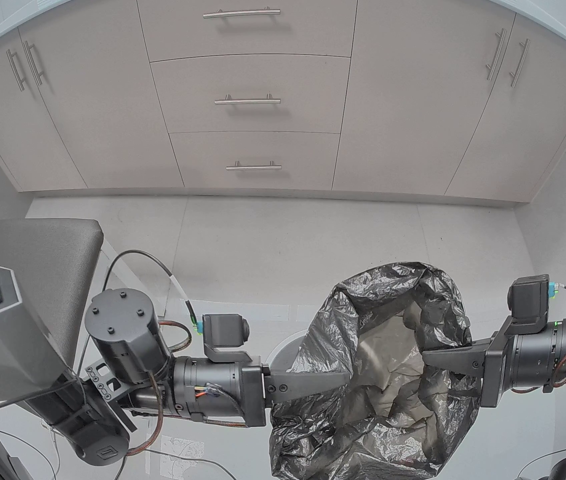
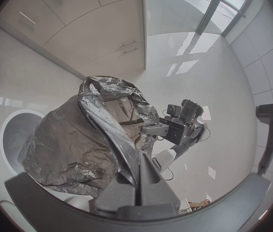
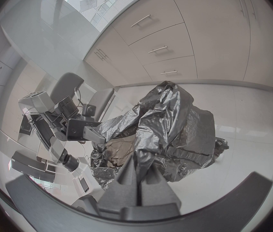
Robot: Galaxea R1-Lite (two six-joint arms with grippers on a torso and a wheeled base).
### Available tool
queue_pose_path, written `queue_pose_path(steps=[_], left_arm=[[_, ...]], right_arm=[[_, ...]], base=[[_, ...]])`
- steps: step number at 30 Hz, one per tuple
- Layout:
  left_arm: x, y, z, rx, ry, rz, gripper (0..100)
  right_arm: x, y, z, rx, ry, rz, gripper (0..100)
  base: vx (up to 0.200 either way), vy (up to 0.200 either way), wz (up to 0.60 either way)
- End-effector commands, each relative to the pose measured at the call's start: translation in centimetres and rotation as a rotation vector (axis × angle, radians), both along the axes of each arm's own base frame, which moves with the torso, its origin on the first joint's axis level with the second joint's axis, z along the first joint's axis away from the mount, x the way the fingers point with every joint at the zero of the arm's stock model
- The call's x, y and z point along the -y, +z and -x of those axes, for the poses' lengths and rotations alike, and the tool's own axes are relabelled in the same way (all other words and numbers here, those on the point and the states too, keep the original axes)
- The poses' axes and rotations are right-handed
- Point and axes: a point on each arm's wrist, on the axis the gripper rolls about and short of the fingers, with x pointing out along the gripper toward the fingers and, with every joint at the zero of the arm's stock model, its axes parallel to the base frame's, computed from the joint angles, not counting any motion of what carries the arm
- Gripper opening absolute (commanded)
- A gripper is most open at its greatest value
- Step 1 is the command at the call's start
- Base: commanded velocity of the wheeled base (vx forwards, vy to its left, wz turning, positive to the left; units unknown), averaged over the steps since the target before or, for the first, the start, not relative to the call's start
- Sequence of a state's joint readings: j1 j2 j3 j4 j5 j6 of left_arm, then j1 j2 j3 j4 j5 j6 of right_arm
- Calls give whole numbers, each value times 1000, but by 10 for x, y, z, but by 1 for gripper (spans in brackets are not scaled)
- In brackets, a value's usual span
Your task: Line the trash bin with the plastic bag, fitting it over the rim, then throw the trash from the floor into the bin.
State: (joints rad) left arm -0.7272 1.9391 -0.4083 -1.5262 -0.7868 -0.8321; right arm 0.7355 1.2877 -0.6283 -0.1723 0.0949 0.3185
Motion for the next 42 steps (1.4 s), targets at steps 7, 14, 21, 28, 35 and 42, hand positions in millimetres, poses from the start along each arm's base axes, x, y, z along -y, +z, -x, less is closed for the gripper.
queue_pose_path(steps=[7, 14, 21, 28, 35, 42], left_arm=[[6, -22, -7, -52, 3, -47, 0], [-13, -29, -18, -80, 75, -69, 0], [-29, -41, -28, -118, 137, -98, 0], [-42, -46, -30, -142, 180, -116, 0], [-53, -45, -28, -152, 210, -121, 0], [-68, -40, -20, -161, 243, -123, 0]], right_arm=[[-10, -28, -12, -37, -1, 29, 0], [-41, -62, -45, -33, 30, 10, 0], [-66, -95, -62, -53, 54, 25, 0], [-82, -113, -68, -51, 79, 19, 0], [-100, -115, -65, -94, 130, -32, 0], [-122, -106, -57, -109, 176, -81, 0]], base=[[0, 0, 0], [0, 0, 0], [0, 0, 0], [0, 0, 0], [0, 0, 0], [0, 0, 0]])
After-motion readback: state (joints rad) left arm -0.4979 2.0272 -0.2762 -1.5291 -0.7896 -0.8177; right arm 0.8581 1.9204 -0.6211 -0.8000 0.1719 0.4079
